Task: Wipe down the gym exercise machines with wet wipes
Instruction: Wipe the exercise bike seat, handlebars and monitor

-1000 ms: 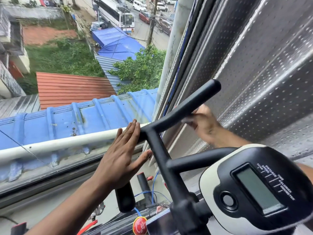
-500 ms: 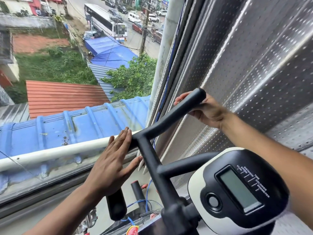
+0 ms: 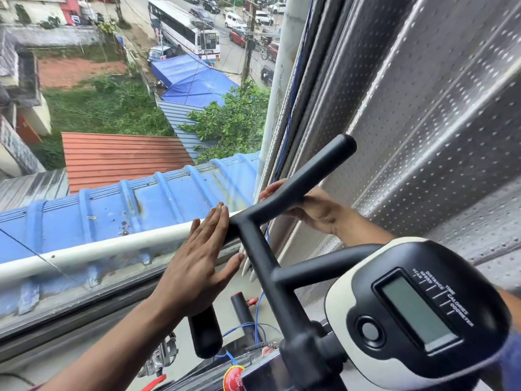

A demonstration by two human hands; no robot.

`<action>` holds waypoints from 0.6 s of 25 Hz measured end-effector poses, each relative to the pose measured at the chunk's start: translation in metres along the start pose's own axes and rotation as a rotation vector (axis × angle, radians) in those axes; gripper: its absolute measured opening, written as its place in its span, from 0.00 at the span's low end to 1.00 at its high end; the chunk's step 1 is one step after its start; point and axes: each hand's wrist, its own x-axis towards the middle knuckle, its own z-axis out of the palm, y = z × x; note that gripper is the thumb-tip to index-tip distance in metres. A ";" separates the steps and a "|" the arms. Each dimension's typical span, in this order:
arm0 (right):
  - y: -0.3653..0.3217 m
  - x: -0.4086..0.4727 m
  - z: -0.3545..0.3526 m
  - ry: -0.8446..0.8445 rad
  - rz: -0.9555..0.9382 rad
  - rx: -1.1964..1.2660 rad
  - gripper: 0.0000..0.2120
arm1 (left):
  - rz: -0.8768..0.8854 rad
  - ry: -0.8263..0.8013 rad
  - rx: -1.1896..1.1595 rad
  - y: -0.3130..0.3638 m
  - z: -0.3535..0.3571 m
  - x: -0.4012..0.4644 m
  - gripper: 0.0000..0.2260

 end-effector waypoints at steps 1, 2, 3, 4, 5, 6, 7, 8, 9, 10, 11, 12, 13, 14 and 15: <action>-0.015 -0.004 -0.013 0.011 -0.013 -0.022 0.16 | -0.001 -0.002 0.002 0.001 0.000 0.000 0.37; -0.033 -0.008 -0.023 0.003 -0.013 -0.079 0.15 | 0.000 0.001 0.005 0.001 0.001 -0.001 0.37; -0.049 -0.012 -0.032 -0.015 -0.008 -0.153 0.14 | 0.000 0.003 0.008 0.001 0.001 -0.001 0.38; -0.064 -0.017 -0.039 -0.028 -0.011 -0.220 0.14 | 0.001 0.001 0.010 0.000 0.002 0.000 0.38; -0.078 -0.022 -0.046 -0.022 -0.024 -0.260 0.13 | 0.001 -0.003 0.009 0.000 0.001 0.000 0.38; -0.090 -0.028 -0.052 0.000 -0.042 -0.276 0.13 | 0.001 -0.010 0.006 0.000 0.001 0.001 0.38; -0.102 -0.033 -0.057 0.031 -0.057 -0.286 0.13 | 0.001 -0.014 0.006 0.001 0.000 0.001 0.38; -0.111 -0.039 -0.061 0.059 -0.066 -0.306 0.14 | 0.001 -0.013 0.006 0.001 0.000 0.001 0.38; -0.119 -0.043 -0.064 0.086 -0.078 -0.333 0.15 | 0.001 -0.010 0.004 0.002 0.000 0.000 0.38; -0.125 -0.048 -0.065 0.114 -0.098 -0.349 0.15 | 0.001 -0.008 0.003 0.002 0.000 0.000 0.38; -0.130 -0.052 -0.066 0.147 -0.127 -0.341 0.16 | 0.001 -0.009 0.004 0.001 -0.001 0.001 0.38; -0.136 -0.056 -0.066 0.188 -0.154 -0.323 0.17 | 0.000 -0.014 0.008 0.001 -0.001 0.001 0.38; -0.140 -0.060 -0.066 0.229 -0.179 -0.318 0.17 | -0.001 -0.020 0.009 0.001 -0.002 0.002 0.38; -0.144 -0.064 -0.063 0.263 -0.200 -0.349 0.17 | -0.003 -0.024 0.004 0.002 -0.002 0.002 0.39; -0.144 -0.068 -0.059 0.298 -0.227 -0.427 0.17 | -0.004 -0.024 -0.003 0.003 -0.002 0.002 0.39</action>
